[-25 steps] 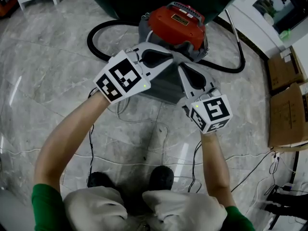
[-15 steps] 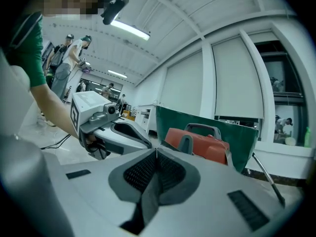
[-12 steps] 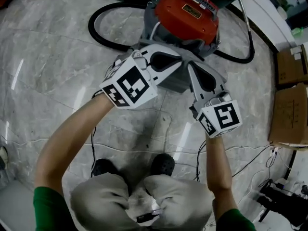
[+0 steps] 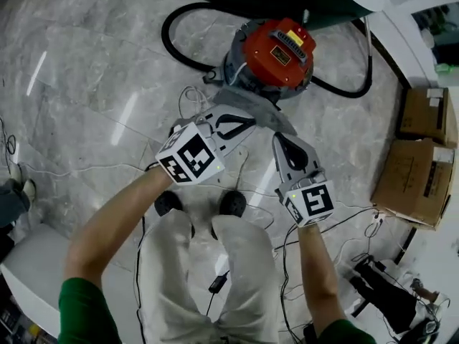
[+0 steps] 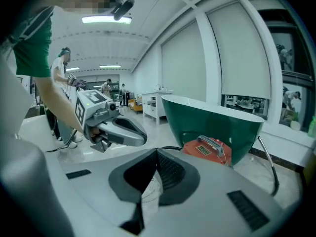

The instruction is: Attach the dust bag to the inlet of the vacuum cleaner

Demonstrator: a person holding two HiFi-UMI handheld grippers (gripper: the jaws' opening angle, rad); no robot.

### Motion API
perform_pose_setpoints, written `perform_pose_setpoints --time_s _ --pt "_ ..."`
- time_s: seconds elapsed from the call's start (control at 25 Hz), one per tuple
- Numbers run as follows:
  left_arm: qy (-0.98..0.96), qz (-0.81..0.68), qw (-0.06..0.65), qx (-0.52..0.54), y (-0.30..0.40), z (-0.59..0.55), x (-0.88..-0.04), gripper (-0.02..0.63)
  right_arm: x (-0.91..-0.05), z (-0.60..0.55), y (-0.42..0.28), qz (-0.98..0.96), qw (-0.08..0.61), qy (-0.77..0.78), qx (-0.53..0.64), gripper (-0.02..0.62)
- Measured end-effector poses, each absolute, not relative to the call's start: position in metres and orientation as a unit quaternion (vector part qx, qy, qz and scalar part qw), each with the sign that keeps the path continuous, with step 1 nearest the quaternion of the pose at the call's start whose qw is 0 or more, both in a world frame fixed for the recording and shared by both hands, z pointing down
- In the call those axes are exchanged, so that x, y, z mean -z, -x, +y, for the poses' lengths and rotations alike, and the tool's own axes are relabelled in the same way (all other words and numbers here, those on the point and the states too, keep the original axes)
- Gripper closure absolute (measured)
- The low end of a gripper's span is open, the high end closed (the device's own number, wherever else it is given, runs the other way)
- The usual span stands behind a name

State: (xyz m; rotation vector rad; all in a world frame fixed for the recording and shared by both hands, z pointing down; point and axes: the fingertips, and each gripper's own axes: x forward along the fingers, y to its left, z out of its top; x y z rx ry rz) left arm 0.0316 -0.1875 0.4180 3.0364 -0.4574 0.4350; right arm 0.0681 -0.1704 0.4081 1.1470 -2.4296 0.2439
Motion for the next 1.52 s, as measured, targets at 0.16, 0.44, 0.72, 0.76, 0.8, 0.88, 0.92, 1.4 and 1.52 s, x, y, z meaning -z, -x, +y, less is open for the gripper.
perform_pose_setpoints --time_s 0.16,0.44,0.72,0.76,0.8,0.88,0.92,1.4,1.52 --pt "-0.973 -0.179 0.048 -0.138 0.007 -0.162 -0.322 0.601 -0.316 -0.134 -0.041 -0.881 0.225 -0.399 -0.117 0.586" --pt "-0.963 -0.238 0.075 -0.103 0.068 -0.112 -0.151 0.602 -0.143 -0.086 0.000 -0.861 0.202 -0.448 -0.132 0.586" --pt "-0.955 -0.267 0.102 -0.083 0.079 -0.079 -0.033 0.603 -0.006 -0.057 0.004 -0.847 0.169 -0.486 -0.133 0.586" --pt "-0.953 -0.275 0.097 -0.076 0.078 -0.076 -0.021 0.601 0.006 -0.053 0.002 -0.845 0.162 -0.491 -0.135 0.586" --pt "-0.952 -0.284 0.092 -0.070 0.076 -0.074 -0.009 0.603 0.017 -0.049 -0.002 -0.844 0.155 -0.494 -0.137 0.586" --pt "-0.949 -0.297 0.093 -0.059 0.070 -0.068 0.008 0.603 0.035 -0.039 -0.011 -0.845 0.148 -0.496 -0.135 0.586" --pt "-0.947 -0.300 0.098 -0.053 0.067 -0.065 0.015 0.603 0.042 -0.034 -0.014 -0.846 0.150 -0.495 -0.128 0.586" --pt "-0.943 -0.312 0.109 -0.026 0.010 -0.035 0.075 0.603 0.090 -0.021 -0.063 -0.877 0.138 -0.454 -0.078 0.586" --pt "-0.949 -0.297 0.106 -0.033 -0.018 -0.022 0.082 0.603 0.098 -0.022 -0.086 -0.874 0.158 -0.457 -0.052 0.586"
